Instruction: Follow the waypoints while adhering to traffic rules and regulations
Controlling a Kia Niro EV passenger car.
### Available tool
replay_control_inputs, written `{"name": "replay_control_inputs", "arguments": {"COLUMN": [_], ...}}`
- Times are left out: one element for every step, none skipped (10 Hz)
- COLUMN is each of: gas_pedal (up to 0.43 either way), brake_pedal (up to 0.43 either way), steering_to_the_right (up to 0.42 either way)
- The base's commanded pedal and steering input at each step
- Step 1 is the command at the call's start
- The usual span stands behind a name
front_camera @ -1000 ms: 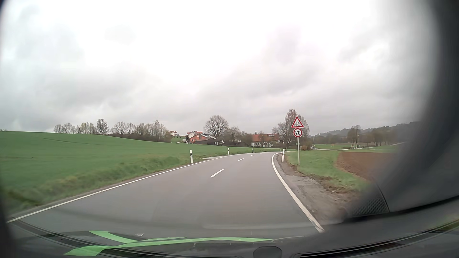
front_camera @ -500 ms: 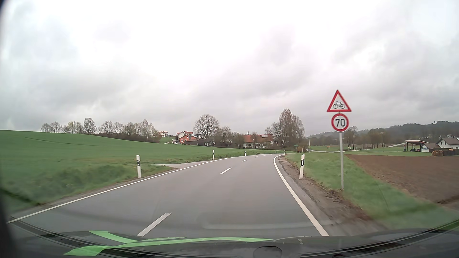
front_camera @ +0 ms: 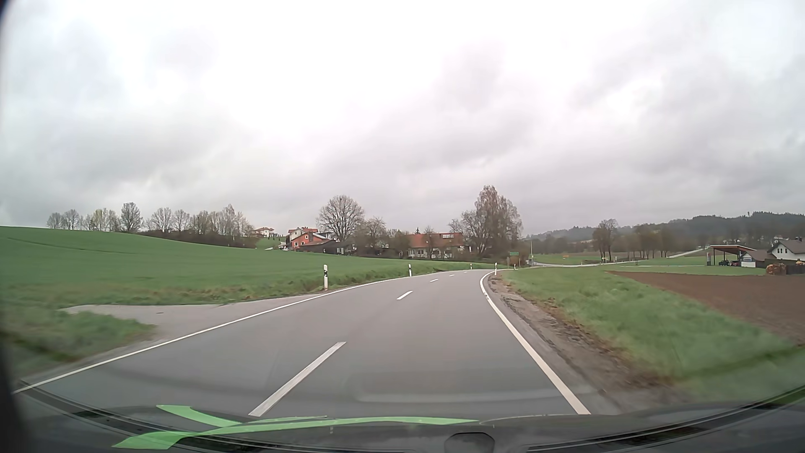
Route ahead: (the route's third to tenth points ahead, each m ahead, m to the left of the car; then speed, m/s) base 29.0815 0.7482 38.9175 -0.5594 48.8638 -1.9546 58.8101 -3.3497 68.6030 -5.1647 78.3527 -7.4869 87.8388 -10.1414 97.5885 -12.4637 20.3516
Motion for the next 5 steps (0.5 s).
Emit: {"name": "replay_control_inputs", "arguments": {"gas_pedal": [0.087,0.098,0.098,0.098,0.087], "brake_pedal": [0.000,0.000,0.000,0.000,0.000], "steering_to_the_right": [0.020,0.019,0.019,0.019,0.017]}}
